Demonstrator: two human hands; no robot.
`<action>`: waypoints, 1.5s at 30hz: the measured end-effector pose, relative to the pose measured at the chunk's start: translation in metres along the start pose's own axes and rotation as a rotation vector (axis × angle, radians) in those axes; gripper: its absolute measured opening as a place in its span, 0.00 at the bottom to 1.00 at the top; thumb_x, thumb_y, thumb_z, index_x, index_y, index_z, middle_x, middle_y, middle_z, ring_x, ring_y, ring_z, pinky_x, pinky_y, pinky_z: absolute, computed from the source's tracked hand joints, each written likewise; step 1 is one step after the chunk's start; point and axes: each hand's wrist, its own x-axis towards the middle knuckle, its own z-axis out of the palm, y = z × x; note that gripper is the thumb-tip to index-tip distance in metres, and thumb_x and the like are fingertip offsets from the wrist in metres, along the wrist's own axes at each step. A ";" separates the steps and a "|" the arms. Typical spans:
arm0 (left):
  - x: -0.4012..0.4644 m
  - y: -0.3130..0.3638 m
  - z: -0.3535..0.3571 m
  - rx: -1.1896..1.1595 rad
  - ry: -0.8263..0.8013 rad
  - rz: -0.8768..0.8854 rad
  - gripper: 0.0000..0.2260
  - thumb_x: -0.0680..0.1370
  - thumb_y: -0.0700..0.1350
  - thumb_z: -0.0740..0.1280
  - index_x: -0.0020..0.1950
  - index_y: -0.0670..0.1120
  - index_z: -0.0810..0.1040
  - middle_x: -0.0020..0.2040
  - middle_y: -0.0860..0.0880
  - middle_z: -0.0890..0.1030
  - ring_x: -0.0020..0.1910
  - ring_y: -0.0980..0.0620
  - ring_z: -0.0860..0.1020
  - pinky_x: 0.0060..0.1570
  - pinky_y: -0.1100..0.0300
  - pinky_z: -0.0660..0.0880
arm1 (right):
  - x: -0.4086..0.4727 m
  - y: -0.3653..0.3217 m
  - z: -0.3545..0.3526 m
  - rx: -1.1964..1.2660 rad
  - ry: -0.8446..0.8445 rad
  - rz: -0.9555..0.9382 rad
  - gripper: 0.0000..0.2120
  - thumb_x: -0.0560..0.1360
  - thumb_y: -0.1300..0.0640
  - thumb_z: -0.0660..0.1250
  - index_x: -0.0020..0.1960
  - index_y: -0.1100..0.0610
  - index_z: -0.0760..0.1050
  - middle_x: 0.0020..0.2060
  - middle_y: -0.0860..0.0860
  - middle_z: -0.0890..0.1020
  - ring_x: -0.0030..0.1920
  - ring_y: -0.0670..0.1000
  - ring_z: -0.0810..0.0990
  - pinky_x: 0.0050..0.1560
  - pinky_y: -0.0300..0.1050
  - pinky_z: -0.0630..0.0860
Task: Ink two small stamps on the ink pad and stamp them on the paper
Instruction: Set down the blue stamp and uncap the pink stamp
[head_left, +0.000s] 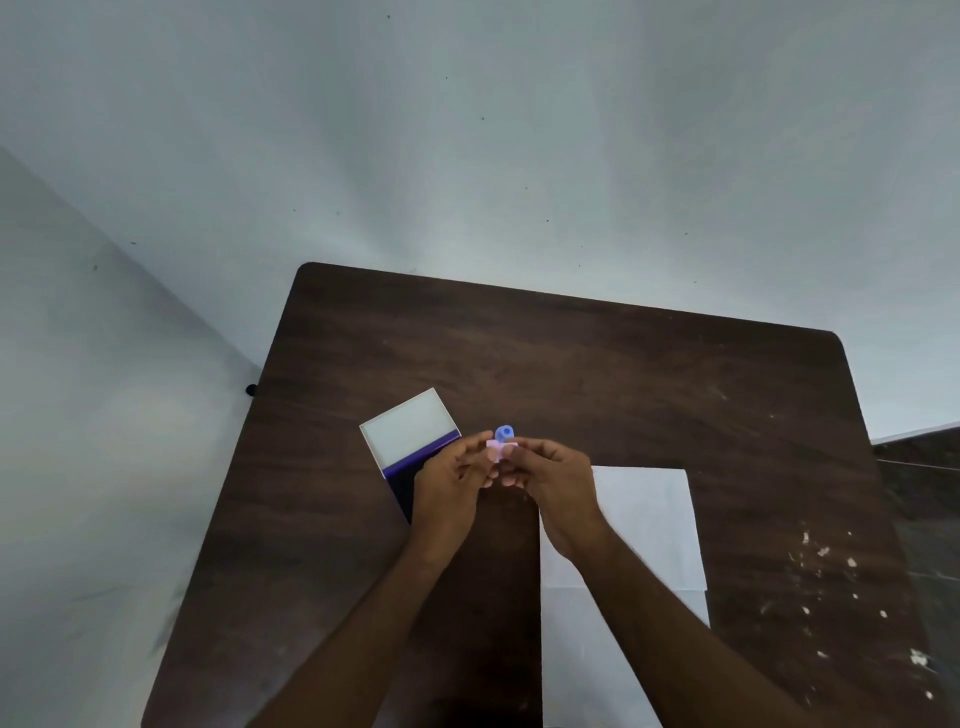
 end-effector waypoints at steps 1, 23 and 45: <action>-0.003 0.001 -0.002 0.003 0.014 0.009 0.15 0.77 0.54 0.68 0.61 0.50 0.80 0.54 0.50 0.84 0.50 0.56 0.81 0.51 0.65 0.78 | -0.003 -0.001 0.001 0.063 -0.032 0.016 0.11 0.66 0.55 0.76 0.46 0.58 0.83 0.40 0.54 0.87 0.41 0.55 0.86 0.40 0.40 0.81; -0.026 -0.001 -0.034 -0.290 0.122 0.142 0.11 0.72 0.42 0.75 0.54 0.50 0.85 0.49 0.54 0.86 0.50 0.55 0.84 0.52 0.60 0.80 | -0.018 -0.003 0.014 0.144 -0.135 -0.006 0.06 0.67 0.57 0.74 0.43 0.54 0.85 0.41 0.54 0.87 0.43 0.55 0.86 0.40 0.39 0.81; -0.036 -0.094 -0.113 0.265 0.377 0.138 0.12 0.71 0.46 0.77 0.54 0.50 0.85 0.48 0.58 0.83 0.49 0.61 0.79 0.50 0.72 0.71 | -0.042 0.008 0.063 0.520 -0.508 0.373 0.14 0.71 0.59 0.71 0.55 0.64 0.80 0.47 0.59 0.83 0.45 0.53 0.81 0.47 0.45 0.80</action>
